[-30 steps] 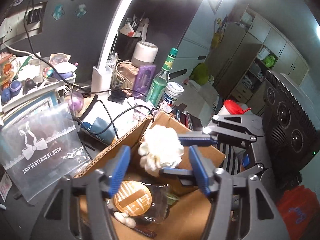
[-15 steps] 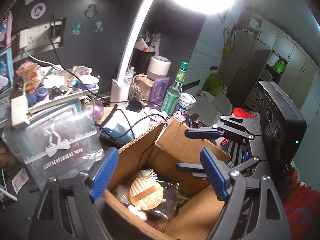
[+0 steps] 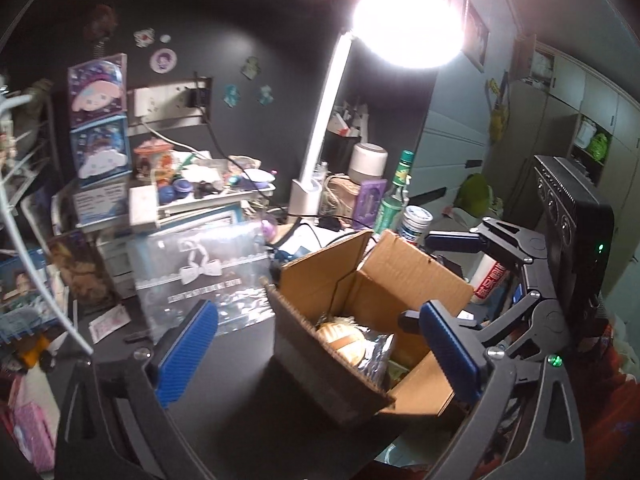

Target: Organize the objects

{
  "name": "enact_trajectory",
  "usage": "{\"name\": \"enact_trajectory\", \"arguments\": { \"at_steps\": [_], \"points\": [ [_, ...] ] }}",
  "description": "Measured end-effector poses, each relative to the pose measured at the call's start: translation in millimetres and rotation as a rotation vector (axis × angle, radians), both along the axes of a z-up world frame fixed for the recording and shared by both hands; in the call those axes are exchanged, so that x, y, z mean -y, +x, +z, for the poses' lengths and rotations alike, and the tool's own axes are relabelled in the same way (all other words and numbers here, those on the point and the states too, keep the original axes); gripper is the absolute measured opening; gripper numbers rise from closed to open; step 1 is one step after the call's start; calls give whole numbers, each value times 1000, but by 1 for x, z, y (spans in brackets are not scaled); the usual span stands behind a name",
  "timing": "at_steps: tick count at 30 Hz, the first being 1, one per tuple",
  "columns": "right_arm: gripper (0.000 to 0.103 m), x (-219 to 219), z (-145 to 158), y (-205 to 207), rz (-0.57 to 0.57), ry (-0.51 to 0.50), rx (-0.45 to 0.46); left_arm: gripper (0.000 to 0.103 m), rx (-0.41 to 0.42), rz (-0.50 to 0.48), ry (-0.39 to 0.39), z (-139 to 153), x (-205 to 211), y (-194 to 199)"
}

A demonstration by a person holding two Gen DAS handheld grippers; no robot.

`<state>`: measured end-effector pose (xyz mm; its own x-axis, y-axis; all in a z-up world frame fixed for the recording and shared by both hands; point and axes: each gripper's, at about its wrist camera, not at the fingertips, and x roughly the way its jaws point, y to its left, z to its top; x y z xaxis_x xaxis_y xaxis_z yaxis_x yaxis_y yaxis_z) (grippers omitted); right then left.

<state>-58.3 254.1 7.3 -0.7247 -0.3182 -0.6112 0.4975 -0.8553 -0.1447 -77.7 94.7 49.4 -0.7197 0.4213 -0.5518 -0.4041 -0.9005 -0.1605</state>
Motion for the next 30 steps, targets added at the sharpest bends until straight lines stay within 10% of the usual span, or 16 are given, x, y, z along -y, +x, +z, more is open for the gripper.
{"name": "enact_trajectory", "arguments": {
  "at_steps": [14, 30],
  "points": [
    [98, 2, -5, 11, 72, -183, 1, 101, -84, 254, 0, -11, 34, 31],
    [98, -9, -7, 8, 121, -298, 1, 101, -73, 265, 9, -19, 37, 19]
  ]
}}
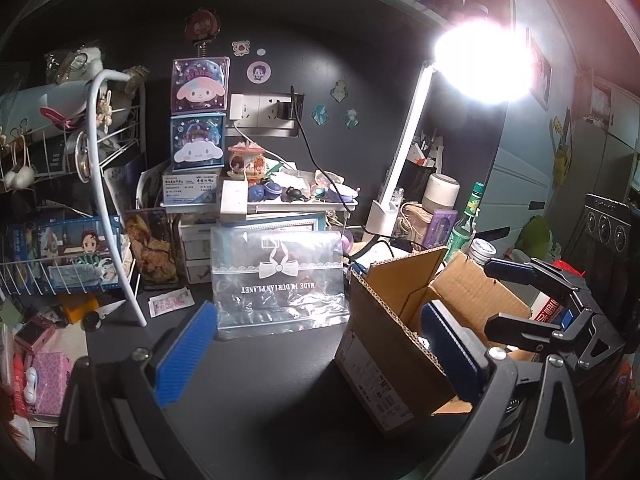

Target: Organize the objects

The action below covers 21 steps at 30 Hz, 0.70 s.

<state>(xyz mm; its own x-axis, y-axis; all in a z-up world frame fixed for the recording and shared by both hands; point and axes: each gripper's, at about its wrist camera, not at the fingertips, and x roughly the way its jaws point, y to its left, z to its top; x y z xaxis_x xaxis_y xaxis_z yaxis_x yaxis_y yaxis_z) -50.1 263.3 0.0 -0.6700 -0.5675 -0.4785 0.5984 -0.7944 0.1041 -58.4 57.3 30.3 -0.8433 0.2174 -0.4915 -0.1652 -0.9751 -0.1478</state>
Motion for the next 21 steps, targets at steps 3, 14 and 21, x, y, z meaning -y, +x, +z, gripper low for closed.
{"name": "enact_trajectory", "arguments": {
  "at_steps": [3, 14, 21],
  "points": [
    [98, -1, 2, 1, -1, -8, -6, 101, -7, -7, 2, 1, 0, 1],
    [98, 1, -2, 4, 28, -53, 6, 101, -25, -12, 2, 4, 2, 6],
    [98, -1, -1, 4, 22, -77, 1, 102, -30, -11, 1, 4, 4, 6]
  ]
}}
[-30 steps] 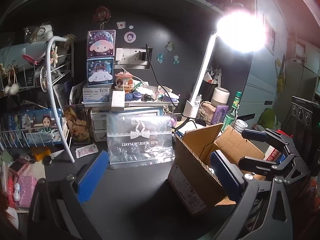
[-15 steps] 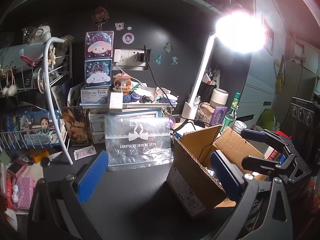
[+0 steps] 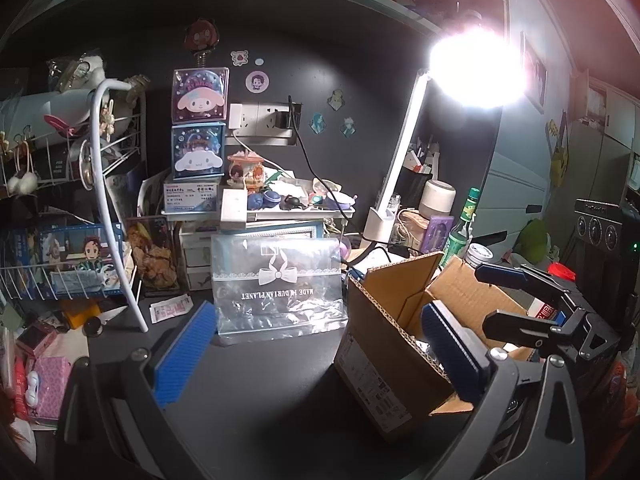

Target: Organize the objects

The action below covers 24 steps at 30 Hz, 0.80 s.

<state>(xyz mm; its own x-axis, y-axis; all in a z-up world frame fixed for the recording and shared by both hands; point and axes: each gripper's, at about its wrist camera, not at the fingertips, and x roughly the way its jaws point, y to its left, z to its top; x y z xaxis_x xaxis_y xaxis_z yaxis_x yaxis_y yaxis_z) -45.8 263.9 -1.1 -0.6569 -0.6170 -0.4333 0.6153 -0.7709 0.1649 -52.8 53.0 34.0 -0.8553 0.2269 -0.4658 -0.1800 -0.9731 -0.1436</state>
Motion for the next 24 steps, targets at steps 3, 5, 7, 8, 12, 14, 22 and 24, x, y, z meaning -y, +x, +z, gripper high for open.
{"name": "enact_trajectory", "arguments": {
  "at_steps": [3, 5, 7, 8, 12, 14, 22, 24],
  "points": [
    [98, 0, -1, 0, 1, -5, 6, 102, 0, 0, -1, 0, 0, 0],
    [98, -1, -2, -1, 0, -11, 7, 102, 1, 1, -3, -1, 0, -1],
    [98, -1, -2, -1, -1, -15, 5, 102, 4, 1, -5, -1, 1, -3],
    [98, -2, -3, -2, -3, -17, 6, 102, 6, 1, -6, -2, 1, -4],
    [98, -1, -3, -2, -3, -16, 12, 102, 14, 4, -4, -4, 3, -8],
    [98, -1, -3, -3, -2, -14, 13, 102, 16, 6, -3, -5, 4, -9],
    [98, -1, -3, -3, -1, -16, 15, 102, 23, 15, -5, -7, 6, -11],
    [98, -1, -3, -4, 2, -15, 16, 102, 23, 16, -8, -7, 6, -11]
  ]
}}
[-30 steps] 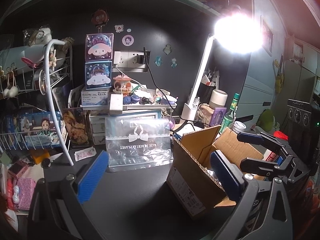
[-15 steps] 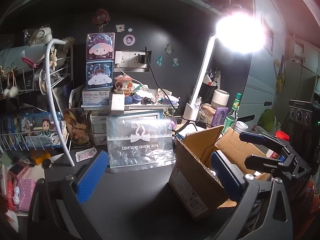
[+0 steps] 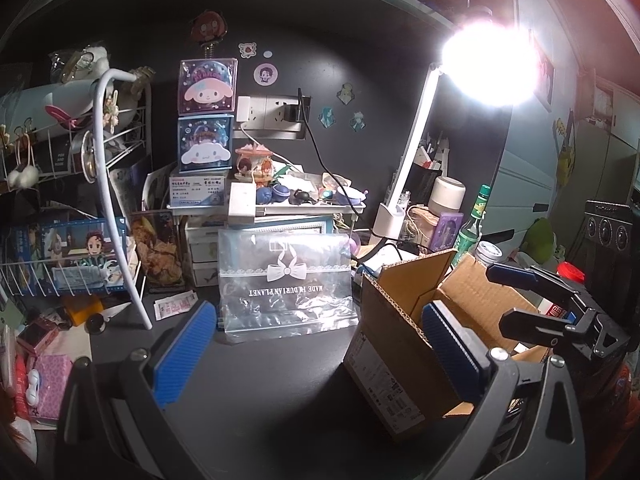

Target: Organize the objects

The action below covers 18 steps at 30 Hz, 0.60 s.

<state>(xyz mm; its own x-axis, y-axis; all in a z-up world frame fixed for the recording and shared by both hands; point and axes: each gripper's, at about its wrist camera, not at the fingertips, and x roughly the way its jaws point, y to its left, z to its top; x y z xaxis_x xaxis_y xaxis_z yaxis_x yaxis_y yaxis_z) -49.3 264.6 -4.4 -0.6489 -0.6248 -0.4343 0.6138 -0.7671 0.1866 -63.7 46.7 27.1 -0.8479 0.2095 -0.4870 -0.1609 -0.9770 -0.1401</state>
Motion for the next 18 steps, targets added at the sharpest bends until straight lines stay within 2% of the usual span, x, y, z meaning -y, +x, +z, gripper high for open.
{"name": "enact_trajectory", "arguments": {
  "at_steps": [18],
  "points": [
    [98, 4, 1, 4, -6, 0, 0, 102, 4, 26, -2, 0, 4, 2]
  ]
}}
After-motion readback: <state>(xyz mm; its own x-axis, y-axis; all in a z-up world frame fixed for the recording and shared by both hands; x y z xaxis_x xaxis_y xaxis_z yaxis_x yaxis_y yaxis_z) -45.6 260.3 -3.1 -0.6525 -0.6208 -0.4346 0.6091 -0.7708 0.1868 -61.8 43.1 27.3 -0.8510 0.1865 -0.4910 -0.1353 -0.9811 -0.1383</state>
